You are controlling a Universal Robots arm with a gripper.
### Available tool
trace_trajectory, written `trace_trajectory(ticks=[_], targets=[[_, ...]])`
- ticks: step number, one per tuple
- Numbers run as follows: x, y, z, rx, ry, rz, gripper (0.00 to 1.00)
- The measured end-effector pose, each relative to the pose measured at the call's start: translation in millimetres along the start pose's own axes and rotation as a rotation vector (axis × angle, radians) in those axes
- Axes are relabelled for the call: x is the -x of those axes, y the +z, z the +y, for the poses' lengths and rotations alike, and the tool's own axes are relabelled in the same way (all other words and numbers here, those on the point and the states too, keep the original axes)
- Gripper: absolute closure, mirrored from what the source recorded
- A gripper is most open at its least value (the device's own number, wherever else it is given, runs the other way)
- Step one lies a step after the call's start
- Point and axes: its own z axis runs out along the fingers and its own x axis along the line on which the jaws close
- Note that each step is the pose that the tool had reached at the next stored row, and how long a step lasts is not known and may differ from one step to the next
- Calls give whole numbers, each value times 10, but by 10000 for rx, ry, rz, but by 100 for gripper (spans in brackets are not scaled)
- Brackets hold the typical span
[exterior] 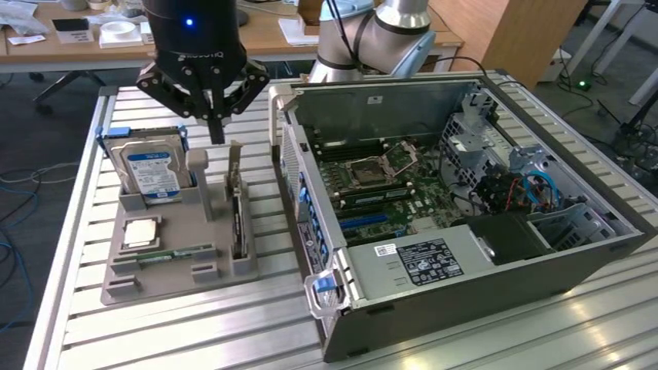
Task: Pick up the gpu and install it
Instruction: 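Reach for the gpu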
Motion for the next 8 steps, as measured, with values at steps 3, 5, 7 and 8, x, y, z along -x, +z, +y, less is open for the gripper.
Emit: trace_trajectory(ticks=[3, 5, 7, 8], targets=[[-11, 0, -3, -1, 0, 0, 89], [-17, 0, -4, 0, -2, 0, 89], [-18, 0, -4, 0, -3, 0, 89], [-18, 0, -4, 0, -1, 0, 89]])
